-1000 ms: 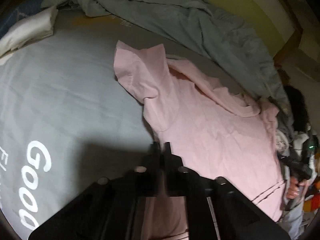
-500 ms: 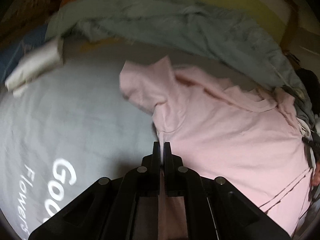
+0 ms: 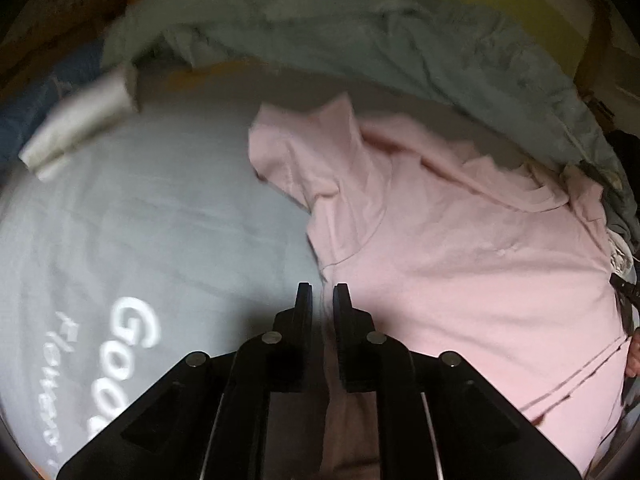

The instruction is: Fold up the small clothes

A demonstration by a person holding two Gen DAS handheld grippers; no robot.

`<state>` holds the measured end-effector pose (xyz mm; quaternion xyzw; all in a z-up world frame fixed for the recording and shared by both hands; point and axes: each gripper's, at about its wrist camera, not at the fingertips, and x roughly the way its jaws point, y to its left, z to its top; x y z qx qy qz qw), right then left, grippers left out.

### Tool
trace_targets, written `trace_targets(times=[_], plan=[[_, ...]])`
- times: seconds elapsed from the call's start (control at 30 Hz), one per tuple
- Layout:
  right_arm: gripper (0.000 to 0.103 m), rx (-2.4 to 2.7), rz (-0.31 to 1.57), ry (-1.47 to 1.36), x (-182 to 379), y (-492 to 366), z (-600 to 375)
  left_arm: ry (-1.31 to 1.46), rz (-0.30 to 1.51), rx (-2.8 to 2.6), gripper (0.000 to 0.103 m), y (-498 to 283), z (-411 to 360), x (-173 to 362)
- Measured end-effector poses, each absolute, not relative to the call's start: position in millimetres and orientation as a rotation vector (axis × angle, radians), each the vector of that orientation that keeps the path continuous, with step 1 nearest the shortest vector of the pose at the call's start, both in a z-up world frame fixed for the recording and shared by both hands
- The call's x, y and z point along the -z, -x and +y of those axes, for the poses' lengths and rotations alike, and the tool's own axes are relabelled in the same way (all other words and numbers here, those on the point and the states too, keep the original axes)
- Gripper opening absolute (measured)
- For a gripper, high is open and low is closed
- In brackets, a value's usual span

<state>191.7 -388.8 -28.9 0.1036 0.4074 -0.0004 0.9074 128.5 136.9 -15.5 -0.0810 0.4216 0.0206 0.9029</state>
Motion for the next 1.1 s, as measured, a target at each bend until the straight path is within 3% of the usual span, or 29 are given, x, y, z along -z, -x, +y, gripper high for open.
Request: trace_targets(times=[0.07, 0.1, 0.17, 0.23, 0.5, 0.77, 1.1], plan=[[0.015, -0.009, 0.811, -0.246, 19, -182, -399, 0.118, 0.797, -0.047, 0.015, -113, 133, 1], [0.019, 0.007, 0.795, -0.238, 12, -178, -400, 0.099, 0.753, -0.048, 0.023, -104, 132, -9], [0.05, 0.035, 0.73, -0.205, -6, -163, -404, 0.057, 0.675, -0.063, 0.032, -89, 129, -25], [0.059, 0.047, 0.682, -0.206, -20, -150, -408, 0.02, 0.635, -0.084, 0.033, -78, 124, -38], [0.059, -0.07, 0.57, -0.289, -45, -25, -395, 0.129, 0.582, -0.037, 0.034, 22, 94, -50], [0.059, -0.102, 0.566, -0.324, -11, 73, -386, 0.212, 0.575, 0.006, 0.033, 105, 55, -25], [0.059, -0.158, 0.746, -0.673, 50, 78, -414, 0.422, 0.751, 0.002, 0.034, 105, 61, 35]])
